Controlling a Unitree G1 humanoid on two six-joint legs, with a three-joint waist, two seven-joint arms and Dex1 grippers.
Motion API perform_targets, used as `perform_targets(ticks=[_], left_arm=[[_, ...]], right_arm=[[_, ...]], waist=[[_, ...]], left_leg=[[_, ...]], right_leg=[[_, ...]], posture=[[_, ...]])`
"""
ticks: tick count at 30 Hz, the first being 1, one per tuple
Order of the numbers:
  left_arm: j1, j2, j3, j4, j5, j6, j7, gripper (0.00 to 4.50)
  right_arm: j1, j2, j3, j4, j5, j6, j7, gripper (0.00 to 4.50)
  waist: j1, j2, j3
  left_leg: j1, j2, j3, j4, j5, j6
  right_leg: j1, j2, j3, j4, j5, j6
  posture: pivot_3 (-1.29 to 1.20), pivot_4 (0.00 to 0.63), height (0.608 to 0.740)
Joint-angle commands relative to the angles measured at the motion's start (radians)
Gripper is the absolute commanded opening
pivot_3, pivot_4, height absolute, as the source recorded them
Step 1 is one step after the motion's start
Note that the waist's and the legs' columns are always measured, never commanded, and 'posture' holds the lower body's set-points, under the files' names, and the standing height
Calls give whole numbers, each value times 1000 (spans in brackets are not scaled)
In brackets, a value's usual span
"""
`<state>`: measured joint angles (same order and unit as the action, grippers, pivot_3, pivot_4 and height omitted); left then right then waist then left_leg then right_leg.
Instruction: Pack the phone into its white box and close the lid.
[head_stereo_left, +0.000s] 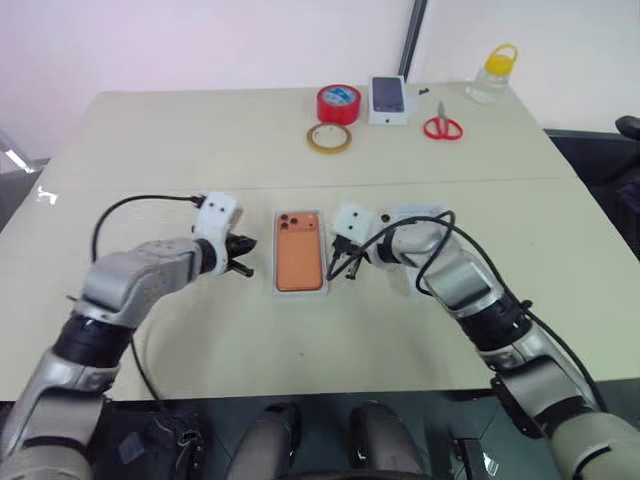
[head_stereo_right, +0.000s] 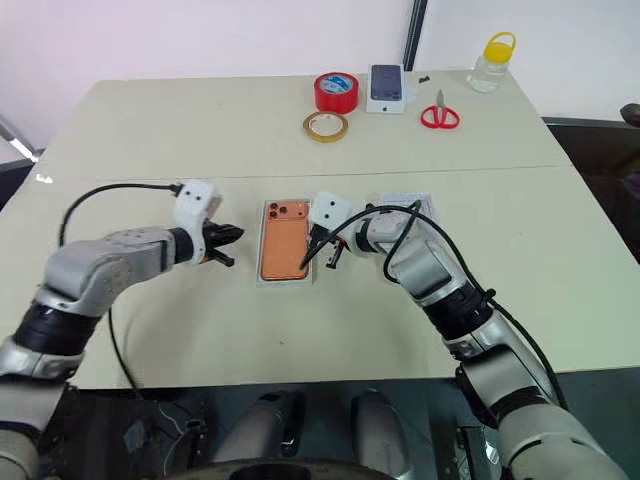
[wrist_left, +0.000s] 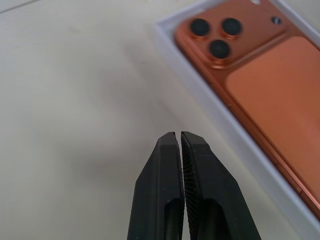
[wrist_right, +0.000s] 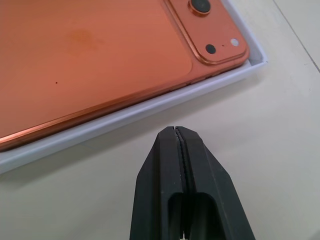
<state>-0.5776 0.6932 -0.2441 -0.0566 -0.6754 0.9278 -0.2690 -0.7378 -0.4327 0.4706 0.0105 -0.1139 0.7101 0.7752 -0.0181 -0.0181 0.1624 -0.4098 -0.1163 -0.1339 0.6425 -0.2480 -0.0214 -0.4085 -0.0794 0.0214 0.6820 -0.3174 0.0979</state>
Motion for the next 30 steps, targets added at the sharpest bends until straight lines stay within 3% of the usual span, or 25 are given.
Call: perform_targets(ticks=[1, 8, 22, 30], left_arm=[[-39, -29, -31, 5, 70, -3, -89, 208], [-52, -123, -77, -3, 148, 10, -212, 208], [-147, -382, -215, -28, 234, 75, -360, 208], [-144, -434, -222, -29, 270, 100, -386, 208]], right_arm=[[-35, 19, 22, -1, -24, -24, 1, 0], [-24, 26, 28, -27, -36, -22, 21, 0], [196, -239, -76, -391, 7, 134, 138, 0], [271, -305, -104, -474, 8, 196, 137, 0]], waist=[[-1, 0, 0], [4, 0, 0], [29, -1, 0], [30, -1, 0]], left_leg=[[0, 0, 0, 0, 0, 0], [0, 0, 0, 1, 0, 0], [-1, -2, -1, 3, -1, 1], [-1, -2, -1, 3, -1, 1]], right_leg=[[0, 0, 0, 0, 0, 0], [0, 0, 0, 1, 0, 0], [1, -1, -1, 0, 0, 1], [2, -1, -1, -1, 0, 1]], posture=[[0, 150, 740], [0, 150, 740], [0, 150, 740], [0, 150, 740]])
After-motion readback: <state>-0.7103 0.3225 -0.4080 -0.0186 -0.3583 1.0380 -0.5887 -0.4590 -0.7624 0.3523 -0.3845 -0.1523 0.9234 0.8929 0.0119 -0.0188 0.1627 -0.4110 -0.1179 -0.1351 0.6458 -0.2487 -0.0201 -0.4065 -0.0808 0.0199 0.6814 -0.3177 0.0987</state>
